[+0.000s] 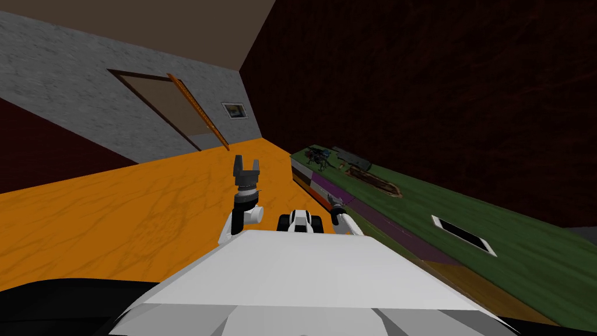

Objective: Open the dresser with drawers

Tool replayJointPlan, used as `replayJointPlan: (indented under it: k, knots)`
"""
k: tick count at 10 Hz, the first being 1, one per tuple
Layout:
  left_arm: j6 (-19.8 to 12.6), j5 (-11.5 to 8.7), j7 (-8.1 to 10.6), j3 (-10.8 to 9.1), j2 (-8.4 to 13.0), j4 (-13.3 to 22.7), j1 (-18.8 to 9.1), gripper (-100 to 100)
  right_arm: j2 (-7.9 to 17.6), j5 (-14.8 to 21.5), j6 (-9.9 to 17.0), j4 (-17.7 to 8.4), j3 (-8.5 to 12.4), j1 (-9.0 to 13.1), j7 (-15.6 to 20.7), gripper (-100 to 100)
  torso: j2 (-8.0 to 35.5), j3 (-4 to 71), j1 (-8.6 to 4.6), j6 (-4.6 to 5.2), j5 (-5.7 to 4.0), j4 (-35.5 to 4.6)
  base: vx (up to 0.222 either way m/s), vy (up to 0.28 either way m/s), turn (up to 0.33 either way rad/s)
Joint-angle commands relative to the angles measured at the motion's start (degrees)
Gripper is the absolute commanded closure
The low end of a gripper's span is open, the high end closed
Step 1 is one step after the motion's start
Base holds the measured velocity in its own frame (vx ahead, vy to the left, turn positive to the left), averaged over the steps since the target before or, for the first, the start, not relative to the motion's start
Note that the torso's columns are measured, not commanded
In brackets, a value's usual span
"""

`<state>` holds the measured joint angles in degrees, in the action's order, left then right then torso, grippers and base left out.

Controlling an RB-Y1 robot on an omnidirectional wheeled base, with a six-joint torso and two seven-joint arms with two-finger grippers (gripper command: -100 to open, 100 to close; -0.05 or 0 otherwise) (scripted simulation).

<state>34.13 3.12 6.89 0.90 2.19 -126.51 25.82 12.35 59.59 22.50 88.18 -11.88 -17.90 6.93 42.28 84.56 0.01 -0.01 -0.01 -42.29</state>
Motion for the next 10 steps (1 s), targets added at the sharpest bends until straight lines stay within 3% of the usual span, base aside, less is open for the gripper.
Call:
replayJointPlan:
  k: [1,2,3,4,5,6,7,8,10]
  knots:
    - [0.0,0.0,0.0,0.0,0.0,0.0,0.0,0,-0.31,3.85,1.78,-2.19,0.1,0.09,-0.46,-100,-0.01,0.02,0.04,0.02,0.02,0.01,0.038,0.023,-0.004]
    - [0.0,0.0,0.0,0.0,0.0,0.0,0.0,0,-0.16,5.8,4.61,-4.6,-0.16,0.44,-0.71,-100,0.05,-0.01,-0.07,0.02,0.0,-0.01,0.08,0.038,0.076]
    - [0.0,0.0,0.0,0.0,0.0,0.0,0.0,0,-0.16,7.91,5.11,-5.48,-0.16,0.44,-0.71,-100,-0.08,0.04,0.0,-0.01,0.0,0.02,0.084,0.046,0.043]
    - [0.0,0.0,0.0,0.0,0.0,0.0,0.01,0,-0.06,10.86,7.05,-8.65,-0.38,0.77,-1.0,-100,-0.06,0.06,0.01,0.02,0.02,0.03,0.079,0.061,0.06]
    - [0.0,0.0,0.0,0.0,0.0,0.0,0.0,0,-0.06,11.92,8.39,-8.76,-0.38,0.77,-1.0,-100,-0.02,0.02,0.06,0.01,0.02,0.01,0.082,0.057,0.031]
    - [0.0,0.0,0.0,0.0,0.0,0.0,0.01,0,-0.01,15.17,10.27,-11.92,-0.56,1.06,-1.31,-100,0.01,0.01,0.02,0.02,0.02,0.0,0.12,0.066,0.046]
    - [0.0,0.0,0.0,0.0,0.0,0.0,0.01,0,-0.01,15.86,11.59,-12.02,-0.56,1.06,-1.31,-100,-0.09,0.05,0.03,0.0,0.01,0.02,0.09,0.056,0.031]
    - [0.0,0.0,0.0,0.0,0.0,0.0,0.01,0,0.0,18.25,13.58,-15.24,-0.71,1.33,-1.64,-100,0.02,0.01,-0.04,0.02,0.01,0.01,0.084,0.059,0.054]
    - [0.0,0.0,0.0,0.0,0.0,0.0,0.01,0,0.0,19.73,14.7,-15.24,-0.71,1.33,-1.64,-100,0.06,-0.02,-0.05,0.03,0.0,-0.01,0.066,0.033,0.005]
